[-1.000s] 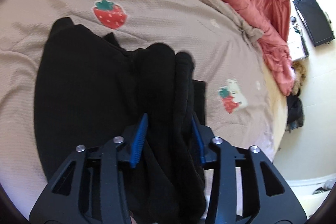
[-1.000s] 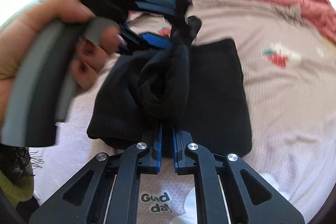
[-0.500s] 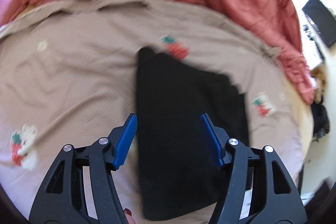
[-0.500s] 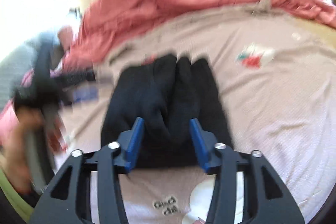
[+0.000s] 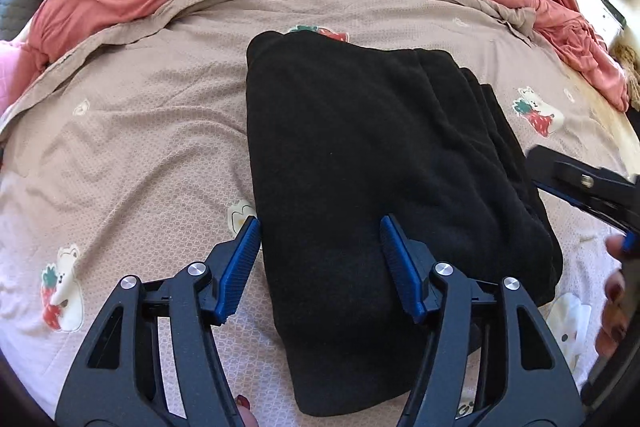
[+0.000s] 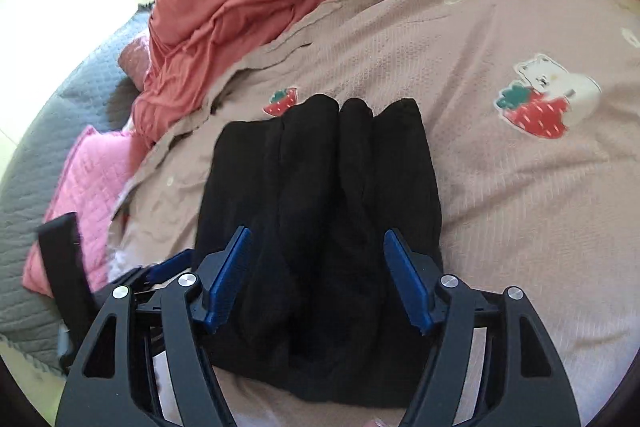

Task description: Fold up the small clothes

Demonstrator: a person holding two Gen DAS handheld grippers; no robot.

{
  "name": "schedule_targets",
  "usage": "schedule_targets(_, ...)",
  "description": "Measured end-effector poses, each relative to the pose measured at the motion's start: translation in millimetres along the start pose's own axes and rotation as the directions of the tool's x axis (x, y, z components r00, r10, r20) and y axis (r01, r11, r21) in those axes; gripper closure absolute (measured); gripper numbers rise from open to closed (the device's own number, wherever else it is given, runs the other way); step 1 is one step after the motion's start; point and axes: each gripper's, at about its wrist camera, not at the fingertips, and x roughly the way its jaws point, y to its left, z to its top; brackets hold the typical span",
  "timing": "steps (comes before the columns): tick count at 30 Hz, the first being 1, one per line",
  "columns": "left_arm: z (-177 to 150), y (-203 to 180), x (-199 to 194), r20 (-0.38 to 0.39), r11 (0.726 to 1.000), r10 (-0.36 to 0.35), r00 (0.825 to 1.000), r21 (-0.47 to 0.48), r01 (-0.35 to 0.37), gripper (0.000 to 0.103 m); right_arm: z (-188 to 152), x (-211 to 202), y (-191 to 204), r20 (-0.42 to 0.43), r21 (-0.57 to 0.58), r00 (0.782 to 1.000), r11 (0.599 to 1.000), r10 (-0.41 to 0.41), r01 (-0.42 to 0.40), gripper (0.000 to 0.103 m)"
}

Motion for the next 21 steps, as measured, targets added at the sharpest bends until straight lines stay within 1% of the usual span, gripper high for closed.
schedule_targets(1,0,2,0,0.001,1.0,-0.008,1.0,-0.008,0.008,0.05,3,4,3,0.002,-0.034,1.0,0.999,-0.019,0.019,0.036)
schedule_targets(3,-2,2,-1,0.005,1.0,-0.015,1.0,-0.014,0.015,0.05,6,11,6,-0.003,-0.066,0.999,0.997,-0.035,0.035,0.036)
schedule_targets(5,-3,2,-2,0.007,1.0,-0.02,1.0,-0.019,0.02,0.05,9,19,7,-0.01,-0.076,1.0,0.997,-0.027,0.026,0.036)
schedule_targets(7,-3,3,-3,0.006,0.999,-0.026,1.0,-0.029,0.027,0.05,10,28,8,-0.021,-0.09,0.999,0.995,-0.048,0.046,0.036)
schedule_targets(11,-4,4,-3,0.007,0.999,-0.032,0.999,-0.039,0.032,0.048,15,44,8,-0.036,-0.114,0.998,0.992,-0.06,0.056,0.031)
schedule_targets(13,-5,5,-4,0.008,0.999,-0.029,1.0,-0.044,0.029,0.045,16,44,11,-0.027,-0.132,0.998,0.99,-0.055,0.051,0.032)
schedule_targets(15,-5,5,-5,0.01,0.999,-0.027,1.0,-0.046,0.027,0.043,15,45,12,-0.025,-0.132,0.999,0.99,-0.045,0.041,0.034)
schedule_targets(17,-5,7,-6,0.013,0.998,-0.021,1.0,-0.054,0.022,0.036,14,45,13,-0.02,-0.138,0.999,0.99,-0.041,0.037,0.035)
schedule_targets(19,-5,10,-9,0.027,0.997,-0.027,0.999,-0.067,0.028,0.033,13,45,16,-0.01,-0.152,0.999,0.988,-0.037,0.035,0.043)
schedule_targets(21,-6,13,-11,0.03,0.996,-0.036,0.999,-0.081,0.039,0.032,10,44,21,-0.003,-0.184,0.999,0.982,-0.043,0.041,0.058)
